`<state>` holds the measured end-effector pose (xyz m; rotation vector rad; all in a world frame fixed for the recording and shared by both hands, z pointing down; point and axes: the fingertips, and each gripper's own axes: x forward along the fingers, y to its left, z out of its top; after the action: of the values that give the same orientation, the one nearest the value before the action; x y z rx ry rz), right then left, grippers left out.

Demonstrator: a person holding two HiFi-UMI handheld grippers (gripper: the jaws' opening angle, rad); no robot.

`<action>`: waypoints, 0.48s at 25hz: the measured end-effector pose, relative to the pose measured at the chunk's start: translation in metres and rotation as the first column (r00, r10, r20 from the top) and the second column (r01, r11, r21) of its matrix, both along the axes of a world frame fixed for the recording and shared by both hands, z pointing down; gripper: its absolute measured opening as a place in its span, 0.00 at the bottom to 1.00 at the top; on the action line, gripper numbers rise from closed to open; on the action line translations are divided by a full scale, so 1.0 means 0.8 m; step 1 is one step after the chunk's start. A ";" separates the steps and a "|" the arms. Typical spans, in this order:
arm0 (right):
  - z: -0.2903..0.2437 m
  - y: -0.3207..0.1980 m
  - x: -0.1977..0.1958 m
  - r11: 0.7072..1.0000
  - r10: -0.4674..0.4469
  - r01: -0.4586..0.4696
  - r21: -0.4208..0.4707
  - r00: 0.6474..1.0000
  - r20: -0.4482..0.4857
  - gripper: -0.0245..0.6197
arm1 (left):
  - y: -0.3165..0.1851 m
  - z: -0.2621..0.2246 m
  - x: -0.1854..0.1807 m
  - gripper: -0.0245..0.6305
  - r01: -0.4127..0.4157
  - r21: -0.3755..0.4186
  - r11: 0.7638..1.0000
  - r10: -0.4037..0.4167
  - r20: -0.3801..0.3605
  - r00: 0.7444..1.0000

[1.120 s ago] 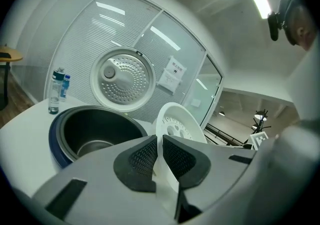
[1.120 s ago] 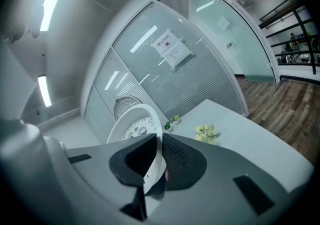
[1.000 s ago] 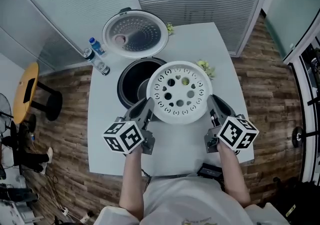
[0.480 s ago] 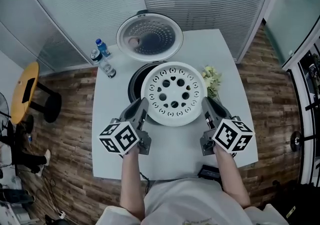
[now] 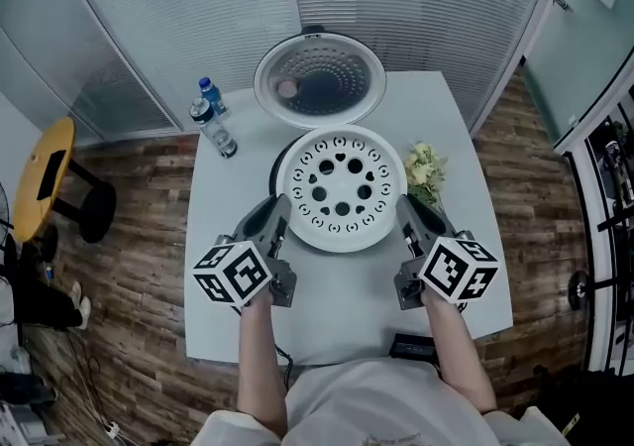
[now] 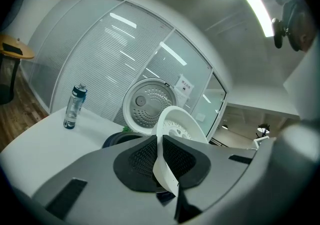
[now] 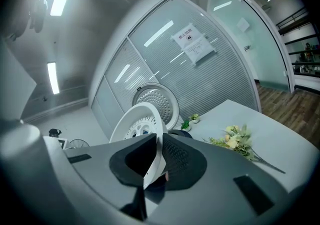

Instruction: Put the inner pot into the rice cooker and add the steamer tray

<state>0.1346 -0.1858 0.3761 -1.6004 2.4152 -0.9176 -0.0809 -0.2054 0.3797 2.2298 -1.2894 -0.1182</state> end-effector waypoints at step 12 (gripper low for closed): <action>0.004 -0.024 -0.035 1.000 -0.009 0.009 -0.004 1.000 -0.014 0.11 | -0.016 0.005 -0.035 0.09 0.025 0.013 1.000 -0.025 -0.029 0.999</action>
<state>0.1069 -0.2047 0.3791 -1.6036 2.4333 -0.9159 -0.1092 -0.2178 0.3840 2.2151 -1.3046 -0.1683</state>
